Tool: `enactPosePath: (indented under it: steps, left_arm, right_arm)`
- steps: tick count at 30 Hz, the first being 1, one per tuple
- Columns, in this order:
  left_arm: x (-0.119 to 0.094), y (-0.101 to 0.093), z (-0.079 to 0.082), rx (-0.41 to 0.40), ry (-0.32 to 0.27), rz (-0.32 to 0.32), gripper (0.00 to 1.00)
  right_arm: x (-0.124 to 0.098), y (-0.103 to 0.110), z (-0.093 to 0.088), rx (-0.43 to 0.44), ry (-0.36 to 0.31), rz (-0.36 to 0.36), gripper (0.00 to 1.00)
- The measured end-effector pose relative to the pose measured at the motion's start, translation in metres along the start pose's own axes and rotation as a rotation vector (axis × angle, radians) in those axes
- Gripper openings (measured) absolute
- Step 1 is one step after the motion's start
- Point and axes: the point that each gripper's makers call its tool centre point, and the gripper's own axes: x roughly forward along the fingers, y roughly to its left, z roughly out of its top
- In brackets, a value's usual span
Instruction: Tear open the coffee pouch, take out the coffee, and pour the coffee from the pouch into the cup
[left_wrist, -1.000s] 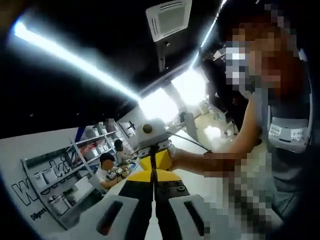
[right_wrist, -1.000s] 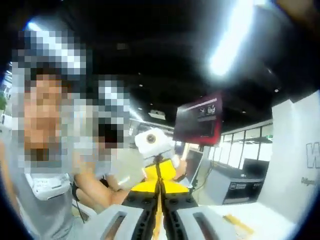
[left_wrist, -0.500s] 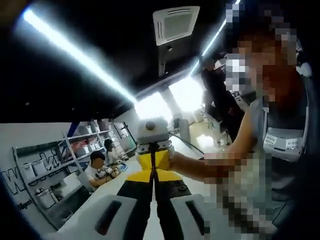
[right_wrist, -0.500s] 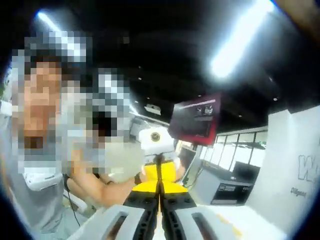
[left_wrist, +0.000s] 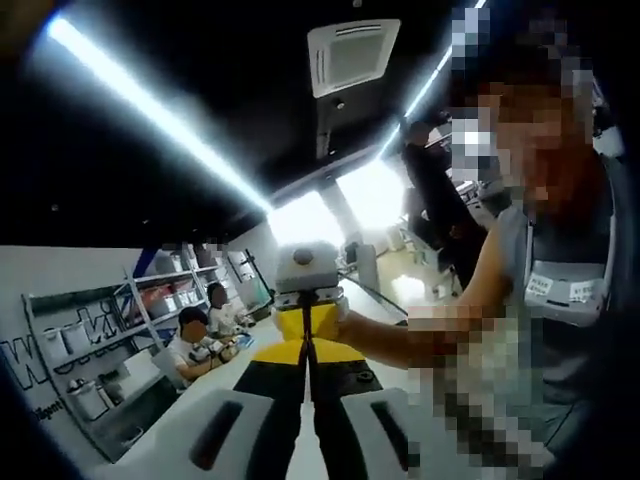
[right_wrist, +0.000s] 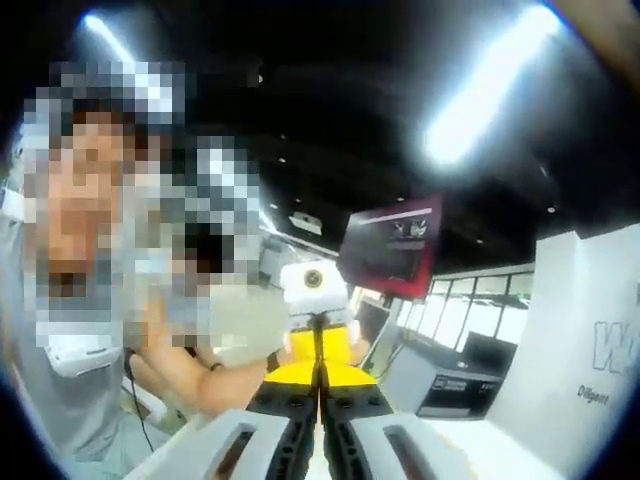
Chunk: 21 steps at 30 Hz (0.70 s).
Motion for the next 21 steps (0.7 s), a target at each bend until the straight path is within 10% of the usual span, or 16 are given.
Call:
enactPosePath:
  steps: [21]
  left_arm:
    - [0.0032,-0.0024,0.0057,0.204,0.012,0.030,0.03]
  right_arm:
    - [-0.0024,0.0039,0.0027,0.058,-0.005,0.009,0.01]
